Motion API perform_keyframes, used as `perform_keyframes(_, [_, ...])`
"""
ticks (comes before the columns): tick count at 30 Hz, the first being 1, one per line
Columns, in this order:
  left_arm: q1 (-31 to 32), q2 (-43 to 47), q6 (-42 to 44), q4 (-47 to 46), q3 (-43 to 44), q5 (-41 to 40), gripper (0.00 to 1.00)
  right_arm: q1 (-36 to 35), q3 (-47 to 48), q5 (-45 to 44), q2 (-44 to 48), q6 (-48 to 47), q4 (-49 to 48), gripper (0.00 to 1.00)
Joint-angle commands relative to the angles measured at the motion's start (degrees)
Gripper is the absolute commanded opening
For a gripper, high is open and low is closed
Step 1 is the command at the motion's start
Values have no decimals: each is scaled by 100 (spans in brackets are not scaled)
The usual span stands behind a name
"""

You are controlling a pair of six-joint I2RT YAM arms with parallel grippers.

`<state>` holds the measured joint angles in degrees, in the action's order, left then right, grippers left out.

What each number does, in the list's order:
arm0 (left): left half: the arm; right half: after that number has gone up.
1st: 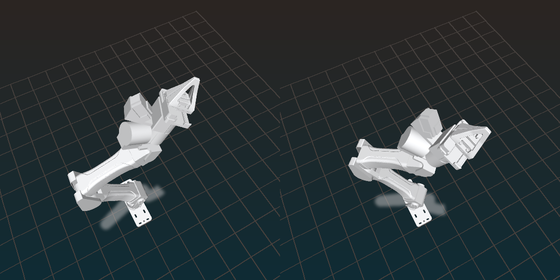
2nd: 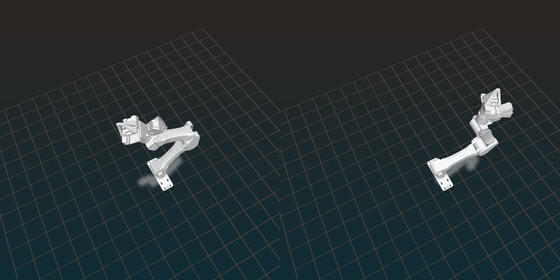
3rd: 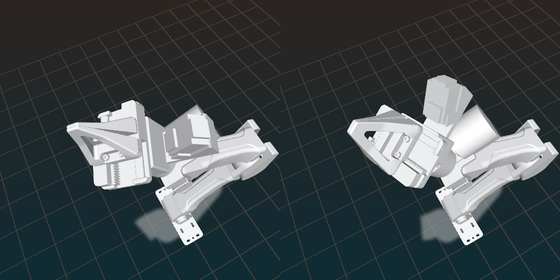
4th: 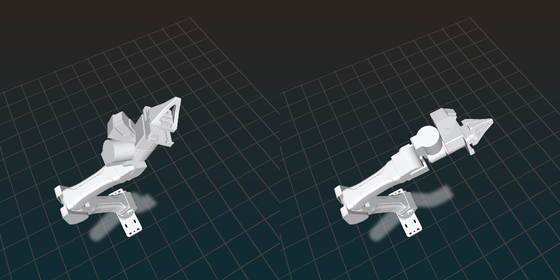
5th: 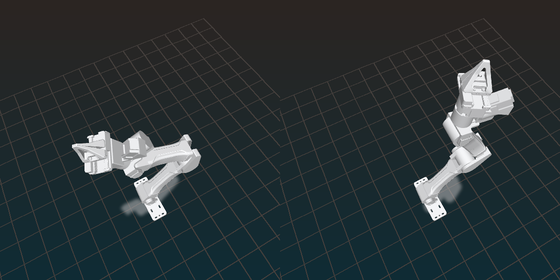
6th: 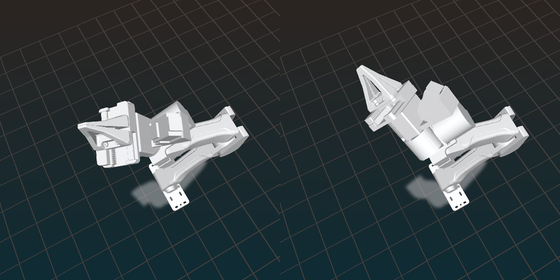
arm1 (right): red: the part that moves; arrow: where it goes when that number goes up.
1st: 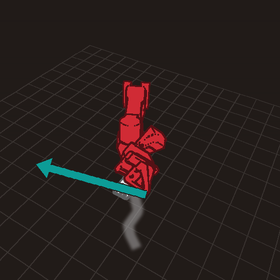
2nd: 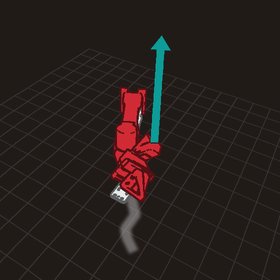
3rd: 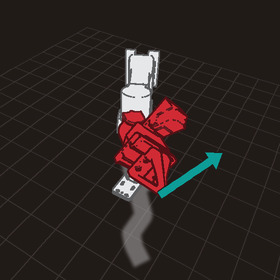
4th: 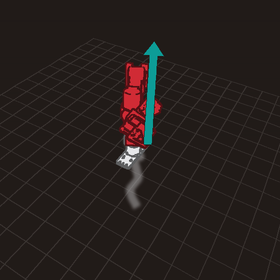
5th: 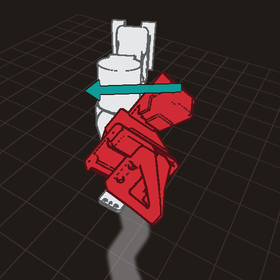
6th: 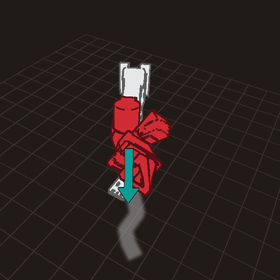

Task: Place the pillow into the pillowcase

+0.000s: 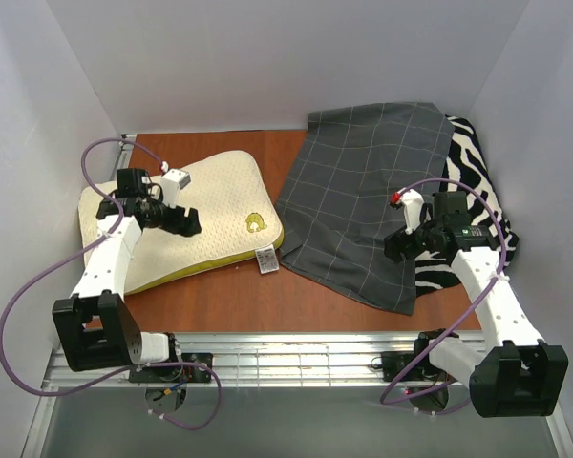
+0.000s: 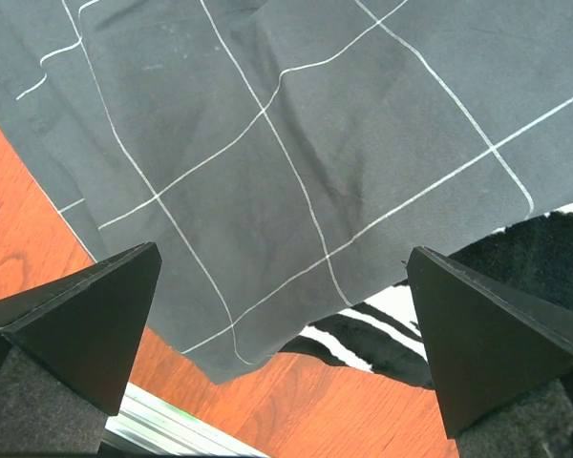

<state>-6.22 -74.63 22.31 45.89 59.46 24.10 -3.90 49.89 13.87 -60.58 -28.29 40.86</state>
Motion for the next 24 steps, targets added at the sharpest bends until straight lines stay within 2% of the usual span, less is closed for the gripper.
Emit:
perform_keyframes(1, [77, -349, 1020, -133, 801, -265, 98, -58, 258, 72, -103, 17, 97, 99])
perform_keyframes(4, [445, -570, 1784, -150, 884, -528, 98, -93, 302, 90, -200, 17, 97, 99])
perform_keyframes(6, [1077, -387, 2363, -781, 507, -1246, 98, -111, 363, 90, -279, 17, 80, 99])
perform_keyframes(8, [1655, -263, 2803, -1552, -266, -1992, 98, -120, 416, 81, -376, 34, 89, 99])
perform_keyframes(9, [1816, -210, 3136, -1722, -477, -2127, 98, -146, 460, 81, -402, 34, 80, 99])
perform_keyframes(16, [2537, -570, 2973, -2022, -839, -1900, 98, -181, 522, 107, -613, 78, 89, 99])
perform_keyframes(19, [2871, -631, 3042, -2750, -1357, -2242, 98, -190, 513, 99, -675, 61, 71, 99])
perform_keyframes(24, [2942, -1079, 3236, -3472, -2034, -2787, 98, -199, 539, 160, -771, 52, 36, 99])
